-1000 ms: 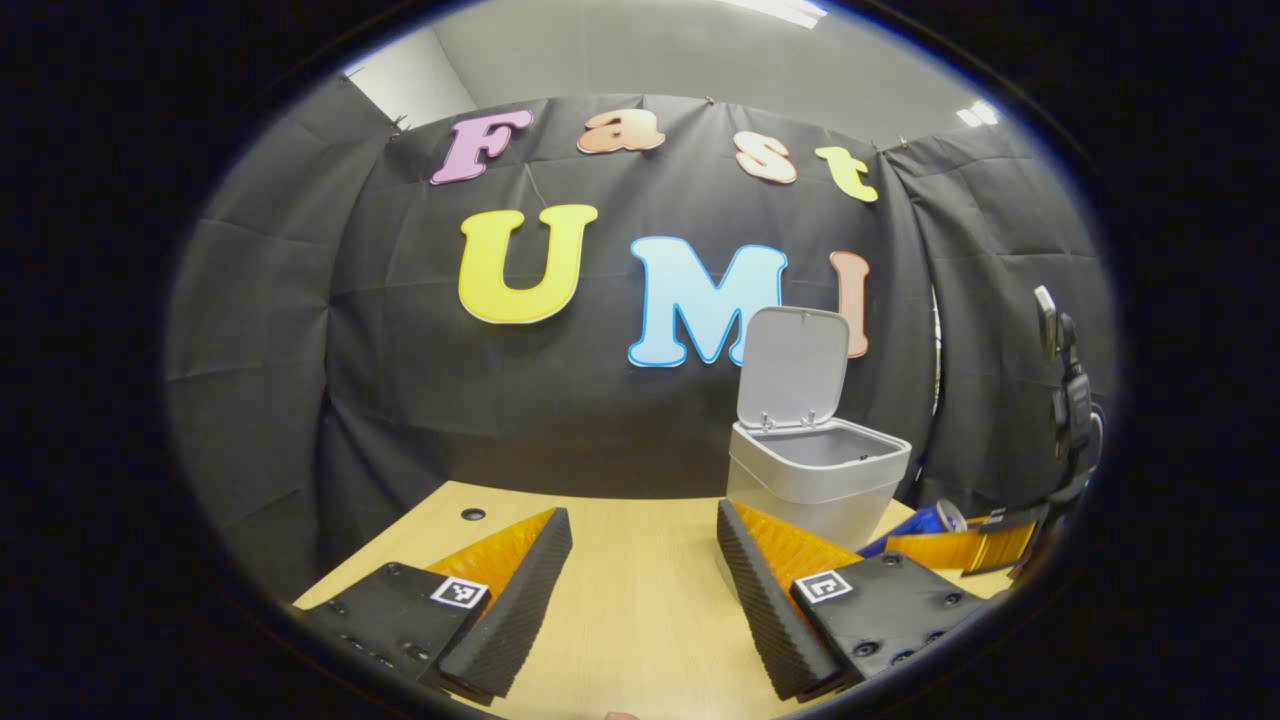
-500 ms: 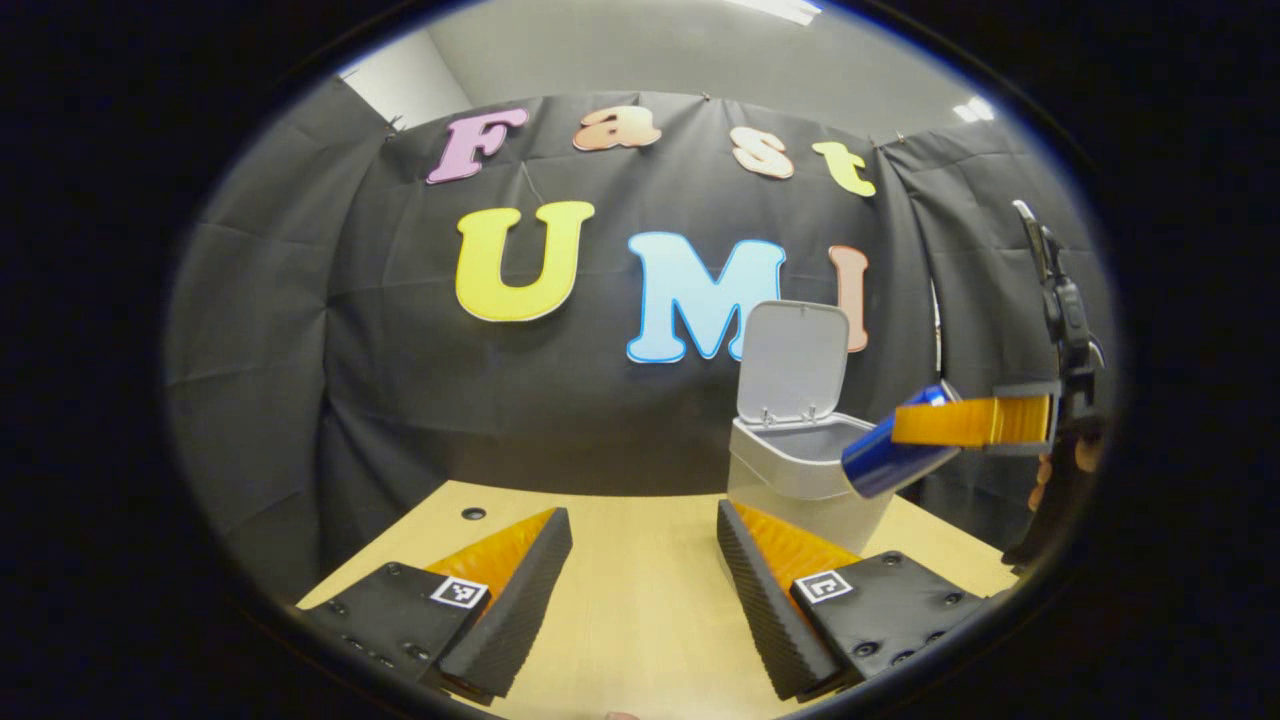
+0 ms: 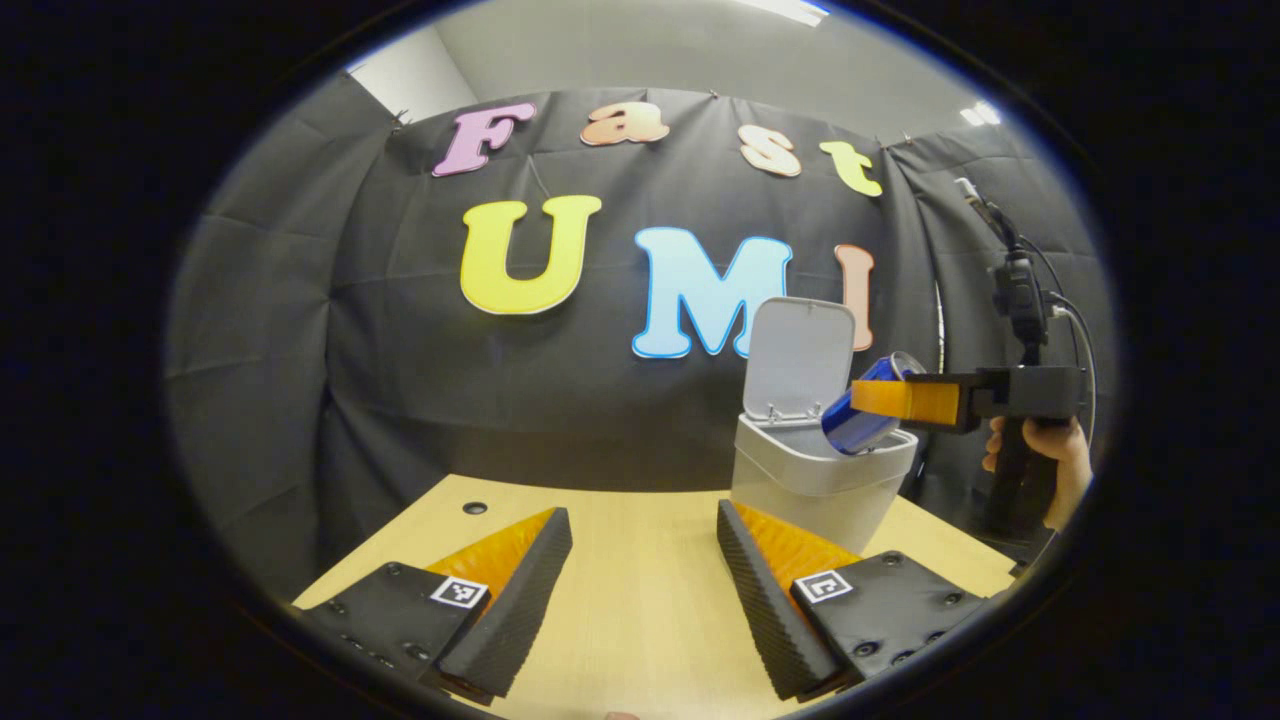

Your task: Press the lid of the desktop garbage bin to open it, pick up the crumpled paper on the desktop and throw it into the bin, then pick up the pop can on the desktop and drop it into the bin, and finally close the garbage bin lid.

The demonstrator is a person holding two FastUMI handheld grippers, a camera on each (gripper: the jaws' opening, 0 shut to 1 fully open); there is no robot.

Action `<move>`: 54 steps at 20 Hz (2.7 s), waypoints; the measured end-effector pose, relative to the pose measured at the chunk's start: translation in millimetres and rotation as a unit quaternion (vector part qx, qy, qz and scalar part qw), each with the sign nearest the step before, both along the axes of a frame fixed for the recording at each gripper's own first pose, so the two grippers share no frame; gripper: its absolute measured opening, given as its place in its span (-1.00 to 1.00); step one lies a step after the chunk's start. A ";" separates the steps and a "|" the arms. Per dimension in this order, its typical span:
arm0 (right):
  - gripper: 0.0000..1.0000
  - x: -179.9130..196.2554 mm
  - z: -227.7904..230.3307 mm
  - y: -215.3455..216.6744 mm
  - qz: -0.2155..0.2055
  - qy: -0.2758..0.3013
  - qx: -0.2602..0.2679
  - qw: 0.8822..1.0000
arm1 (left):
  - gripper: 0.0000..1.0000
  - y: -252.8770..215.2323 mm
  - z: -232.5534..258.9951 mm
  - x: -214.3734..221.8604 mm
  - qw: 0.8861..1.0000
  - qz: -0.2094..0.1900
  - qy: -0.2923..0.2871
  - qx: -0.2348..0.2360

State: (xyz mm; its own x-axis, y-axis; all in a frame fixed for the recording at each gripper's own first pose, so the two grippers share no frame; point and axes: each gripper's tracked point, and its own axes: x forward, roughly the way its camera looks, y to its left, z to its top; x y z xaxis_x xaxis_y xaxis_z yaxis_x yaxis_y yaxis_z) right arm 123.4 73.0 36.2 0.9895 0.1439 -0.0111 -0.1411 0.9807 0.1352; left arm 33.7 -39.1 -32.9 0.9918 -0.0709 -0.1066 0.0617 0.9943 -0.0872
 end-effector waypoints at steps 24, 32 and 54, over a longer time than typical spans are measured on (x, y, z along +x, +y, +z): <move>0.71 4.8 -12.1 -3.8 -0.028 0.021 -0.076 0.996 | 0.93 2.8 0.6 -20.0 1.000 -0.008 -0.006 -0.013; 0.72 -6.0 0.7 -10.1 -0.062 0.020 -0.076 0.995 | 0.93 15.2 -3.9 -17.0 0.999 -0.034 -0.004 -0.018; 0.71 37.2 126.6 -38.9 -0.123 -0.038 -0.102 0.986 | 0.92 37.5 7.0 -3.4 0.997 -0.055 -0.036 -0.027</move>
State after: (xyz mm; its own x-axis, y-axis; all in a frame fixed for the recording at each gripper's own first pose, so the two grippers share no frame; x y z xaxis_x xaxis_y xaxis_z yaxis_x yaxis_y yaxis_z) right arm 160.7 34.1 162.8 0.9934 -0.0974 0.0607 0.1017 0.9923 -0.0710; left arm 30.2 -1.6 -25.9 0.9826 -0.1839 -0.0279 0.1787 0.9751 -0.1315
